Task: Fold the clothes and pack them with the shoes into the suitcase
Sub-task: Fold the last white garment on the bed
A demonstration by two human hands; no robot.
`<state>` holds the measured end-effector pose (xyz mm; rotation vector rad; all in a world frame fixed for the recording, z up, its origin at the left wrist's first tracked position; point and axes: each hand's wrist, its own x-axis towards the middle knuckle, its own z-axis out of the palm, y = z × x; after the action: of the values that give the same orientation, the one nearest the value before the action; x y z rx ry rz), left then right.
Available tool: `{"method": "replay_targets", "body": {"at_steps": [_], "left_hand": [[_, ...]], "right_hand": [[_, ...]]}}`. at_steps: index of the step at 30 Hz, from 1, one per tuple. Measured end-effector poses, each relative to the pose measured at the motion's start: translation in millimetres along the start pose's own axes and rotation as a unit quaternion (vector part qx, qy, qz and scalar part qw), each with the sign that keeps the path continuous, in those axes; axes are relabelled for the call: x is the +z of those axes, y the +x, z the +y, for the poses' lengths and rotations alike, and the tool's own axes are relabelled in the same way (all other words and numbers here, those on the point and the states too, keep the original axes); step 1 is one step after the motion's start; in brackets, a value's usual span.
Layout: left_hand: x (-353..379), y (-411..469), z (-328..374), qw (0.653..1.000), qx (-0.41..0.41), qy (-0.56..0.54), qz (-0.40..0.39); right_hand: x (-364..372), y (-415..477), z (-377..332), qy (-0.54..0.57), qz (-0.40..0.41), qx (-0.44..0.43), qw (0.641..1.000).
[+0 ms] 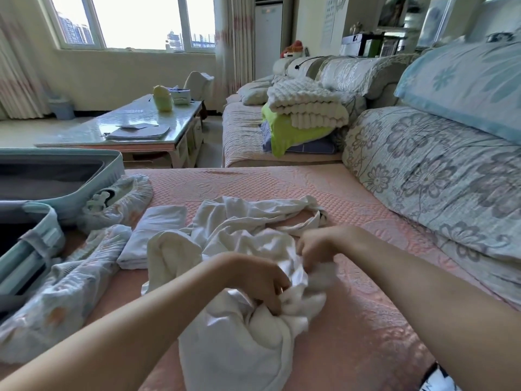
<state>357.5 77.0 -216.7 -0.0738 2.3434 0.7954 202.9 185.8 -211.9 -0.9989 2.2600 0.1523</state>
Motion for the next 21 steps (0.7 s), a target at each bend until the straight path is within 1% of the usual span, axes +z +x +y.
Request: {"method": "replay_targets", "body": {"at_steps": [1,2,3,4,5,6,7,8,9,10,11,14,17,19,21], "left_hand": [[0.2,-3.7,1.5,0.996,0.0,-0.056,-0.067],[-0.4,-7.1,3.1,0.99,-0.002,-0.096,-0.108],[-3.9,-8.7,3.1,0.988,-0.006,-0.113,-0.109],[-10.2,-9.6,2.1,0.991,-0.004,-0.112,-0.074],[-19.3,-8.8,-2.1,0.995,-0.002,-0.095,-0.008],[-30.2,-8.9,-8.3,0.995,-0.001,-0.057,0.08],[-41.1,-9.1,-16.9,0.985,-0.01,0.005,0.172],[-50.2,-9.5,-26.4,0.964,-0.033,0.084,0.25],[-56.0,-10.0,-35.5,0.937,-0.065,0.159,0.305],[-59.3,-10.4,-44.3,0.916,-0.094,0.199,0.336],[-61.6,-10.4,-51.3,0.907,-0.117,0.208,0.347],[-67.3,-10.8,-64.4,0.895,-0.169,0.239,0.336],[-75.9,-3.2,-78.3,0.883,-0.192,0.265,0.335],[-78.9,6.4,-85.8,0.898,-0.203,0.223,0.319],[-77.9,15.5,-89.0,0.917,-0.203,0.179,0.292]], "right_hand": [[-0.1,-5.1,-1.0,-0.004,-0.109,0.046,0.993],[-0.6,-10.0,-1.6,-0.002,-0.185,0.079,0.98],[-2.8,-13.5,-1.0,0.009,-0.209,0.09,0.974],[-5.4,-15.6,-0.6,0.032,-0.194,0.085,0.977],[-8.5,-16.1,-1.6,0.055,-0.148,0.071,0.985],[-12.9,-15.7,-3.5,0.069,-0.071,0.058,0.993],[-16.5,-14.4,-6.7,0.068,0.027,0.046,0.996],[-18.1,-12.8,-11.1,0.041,0.134,0.032,0.99],[-17.8,-7.5,-15.9,0.005,0.22,0.022,0.975],[-16.1,0.7,-21.0,-0.013,0.27,0.007,0.963],[-13.2,9.7,-27.0,-0.004,0.29,-0.016,0.957],[-9.2,39.0,-44.3,0.01,0.293,-0.076,0.953],[-10.2,74.3,-59.8,-0.072,0.286,-0.086,0.952],[-8.7,97.0,-66.3,-0.112,0.272,-0.085,0.952],[-8.5,115.4,-69.6,-0.151,0.267,-0.117,0.945]]}}
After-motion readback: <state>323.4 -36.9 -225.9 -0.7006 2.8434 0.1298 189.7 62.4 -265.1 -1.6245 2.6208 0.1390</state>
